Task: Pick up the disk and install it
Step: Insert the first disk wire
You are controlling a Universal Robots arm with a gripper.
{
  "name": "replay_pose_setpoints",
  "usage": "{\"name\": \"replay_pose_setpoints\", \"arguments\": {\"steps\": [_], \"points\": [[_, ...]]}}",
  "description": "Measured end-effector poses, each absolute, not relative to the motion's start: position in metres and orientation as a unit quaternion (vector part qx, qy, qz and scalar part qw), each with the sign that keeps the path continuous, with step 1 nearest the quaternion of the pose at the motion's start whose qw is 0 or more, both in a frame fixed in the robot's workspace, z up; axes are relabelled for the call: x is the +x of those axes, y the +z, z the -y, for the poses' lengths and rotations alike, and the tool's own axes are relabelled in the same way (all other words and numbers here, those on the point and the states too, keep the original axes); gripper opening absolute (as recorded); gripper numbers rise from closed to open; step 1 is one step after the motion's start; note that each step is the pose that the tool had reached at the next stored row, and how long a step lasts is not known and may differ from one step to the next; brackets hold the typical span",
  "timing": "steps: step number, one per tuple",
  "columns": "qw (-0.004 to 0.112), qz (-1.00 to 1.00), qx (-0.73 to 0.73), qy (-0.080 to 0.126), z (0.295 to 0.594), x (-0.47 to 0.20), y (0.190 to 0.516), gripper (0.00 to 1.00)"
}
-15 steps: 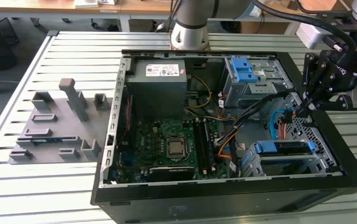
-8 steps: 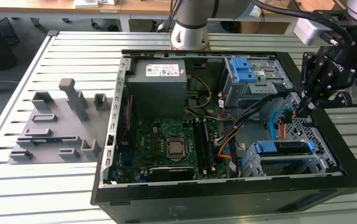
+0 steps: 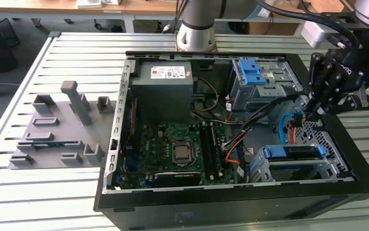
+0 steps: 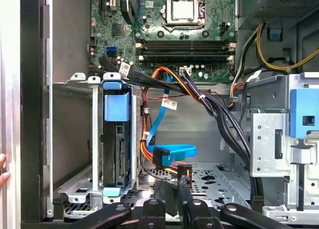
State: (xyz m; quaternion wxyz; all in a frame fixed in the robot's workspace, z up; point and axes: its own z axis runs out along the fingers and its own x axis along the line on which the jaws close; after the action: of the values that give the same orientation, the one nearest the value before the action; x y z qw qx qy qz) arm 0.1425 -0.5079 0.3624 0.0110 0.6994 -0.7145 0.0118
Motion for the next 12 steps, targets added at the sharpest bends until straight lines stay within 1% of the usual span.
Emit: {"name": "replay_pose_setpoints", "arguments": {"steps": [8, 12], "points": [[0.011, 0.714, 0.699, 0.012, 0.5011, 0.1425, 0.3616, 0.25], [0.014, 0.714, 0.699, 0.015, 0.4986, 0.1425, 0.3604, 0.25]]}}
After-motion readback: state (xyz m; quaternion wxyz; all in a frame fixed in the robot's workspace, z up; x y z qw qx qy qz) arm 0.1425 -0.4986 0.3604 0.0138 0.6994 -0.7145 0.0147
